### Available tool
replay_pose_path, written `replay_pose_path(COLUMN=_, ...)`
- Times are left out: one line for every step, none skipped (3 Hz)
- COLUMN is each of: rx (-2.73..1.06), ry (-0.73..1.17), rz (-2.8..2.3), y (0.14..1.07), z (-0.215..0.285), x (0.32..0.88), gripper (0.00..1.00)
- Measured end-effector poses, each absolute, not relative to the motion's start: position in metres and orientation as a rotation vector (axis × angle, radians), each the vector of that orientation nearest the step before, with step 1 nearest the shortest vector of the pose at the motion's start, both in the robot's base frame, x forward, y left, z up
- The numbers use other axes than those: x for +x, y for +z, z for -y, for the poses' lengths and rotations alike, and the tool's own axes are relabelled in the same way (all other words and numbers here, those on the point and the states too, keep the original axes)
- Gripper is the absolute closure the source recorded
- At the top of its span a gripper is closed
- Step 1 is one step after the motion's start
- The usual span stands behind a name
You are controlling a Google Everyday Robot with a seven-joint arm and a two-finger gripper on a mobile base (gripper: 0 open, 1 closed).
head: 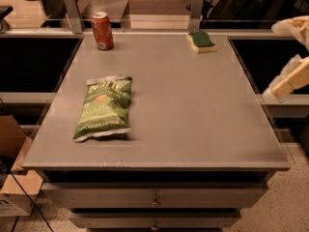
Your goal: Move sponge near green jalapeno chip bag
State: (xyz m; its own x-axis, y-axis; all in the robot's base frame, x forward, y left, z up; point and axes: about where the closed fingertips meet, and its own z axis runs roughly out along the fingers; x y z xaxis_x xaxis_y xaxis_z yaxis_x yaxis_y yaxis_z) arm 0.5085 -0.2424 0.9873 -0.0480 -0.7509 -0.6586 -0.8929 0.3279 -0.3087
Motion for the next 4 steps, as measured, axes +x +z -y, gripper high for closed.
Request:
replay_pose_path(rx=-1.449, ry=0.261, rz=-1.814, y=0.989, z=0.238, x=0.511, gripper=0.0)
replay_pose_path(rx=-1.387, ry=0.281, rz=-1.825, y=0.984, z=0.235, x=0.515, gripper=0.0)
replay_pose_path(rx=-1.312, ry=0.302, rz=-1.781, y=0.981, z=0.212, x=0.543, gripper=0.0)
replay_pose_path(rx=-1.201, ry=0.336, rz=-1.718, y=0.982, z=0.193, x=0.587, gripper=0.0)
